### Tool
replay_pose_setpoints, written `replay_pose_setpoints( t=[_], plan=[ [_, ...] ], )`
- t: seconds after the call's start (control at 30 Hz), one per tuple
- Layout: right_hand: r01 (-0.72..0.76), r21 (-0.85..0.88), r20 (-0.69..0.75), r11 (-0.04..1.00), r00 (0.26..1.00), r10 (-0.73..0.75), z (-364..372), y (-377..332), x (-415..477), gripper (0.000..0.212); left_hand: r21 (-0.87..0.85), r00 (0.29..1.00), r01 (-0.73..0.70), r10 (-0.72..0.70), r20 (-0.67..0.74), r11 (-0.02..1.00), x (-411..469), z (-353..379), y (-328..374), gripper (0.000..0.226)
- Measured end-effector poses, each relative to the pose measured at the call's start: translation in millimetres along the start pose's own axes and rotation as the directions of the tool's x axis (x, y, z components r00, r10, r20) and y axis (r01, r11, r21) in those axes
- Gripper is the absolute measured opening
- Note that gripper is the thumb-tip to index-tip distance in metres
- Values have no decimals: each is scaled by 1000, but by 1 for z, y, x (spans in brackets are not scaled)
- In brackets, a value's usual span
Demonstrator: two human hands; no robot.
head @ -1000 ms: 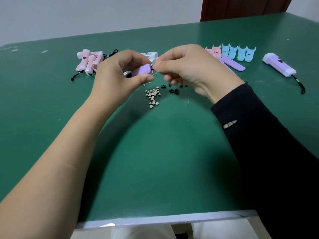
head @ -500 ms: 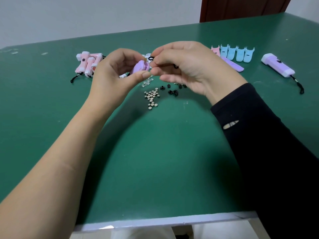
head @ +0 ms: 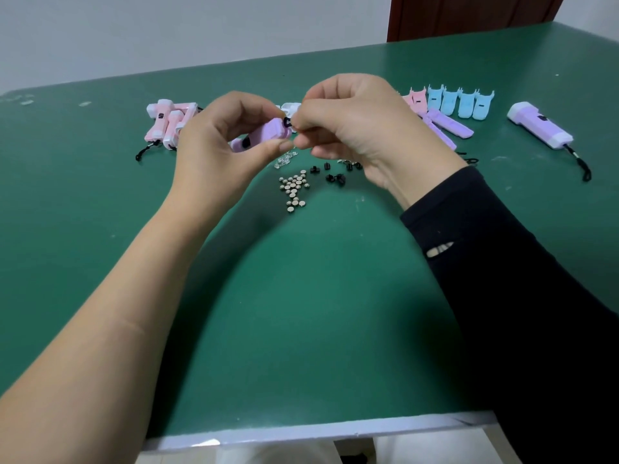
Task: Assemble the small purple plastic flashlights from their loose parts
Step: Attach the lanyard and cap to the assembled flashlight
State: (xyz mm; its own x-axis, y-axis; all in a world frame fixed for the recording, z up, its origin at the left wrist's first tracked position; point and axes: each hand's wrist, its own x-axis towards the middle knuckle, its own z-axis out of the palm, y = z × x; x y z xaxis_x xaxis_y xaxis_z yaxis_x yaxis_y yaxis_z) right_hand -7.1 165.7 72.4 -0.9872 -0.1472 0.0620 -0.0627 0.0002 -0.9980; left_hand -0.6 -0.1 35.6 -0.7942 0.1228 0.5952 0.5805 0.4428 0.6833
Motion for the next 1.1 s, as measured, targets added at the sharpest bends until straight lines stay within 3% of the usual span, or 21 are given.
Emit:
replay_pose_setpoints(
  t=[0.7,1.1],
  plan=[
    [-42,4,121,999,992,41,-11,2,3,28,35,1000,5,-6,21,999,-1,0,5,21],
    [-27,-116,106,993,994,40,-14,5,5,34,291,990,-138,122,73,947,0,0,3,19]
  ],
)
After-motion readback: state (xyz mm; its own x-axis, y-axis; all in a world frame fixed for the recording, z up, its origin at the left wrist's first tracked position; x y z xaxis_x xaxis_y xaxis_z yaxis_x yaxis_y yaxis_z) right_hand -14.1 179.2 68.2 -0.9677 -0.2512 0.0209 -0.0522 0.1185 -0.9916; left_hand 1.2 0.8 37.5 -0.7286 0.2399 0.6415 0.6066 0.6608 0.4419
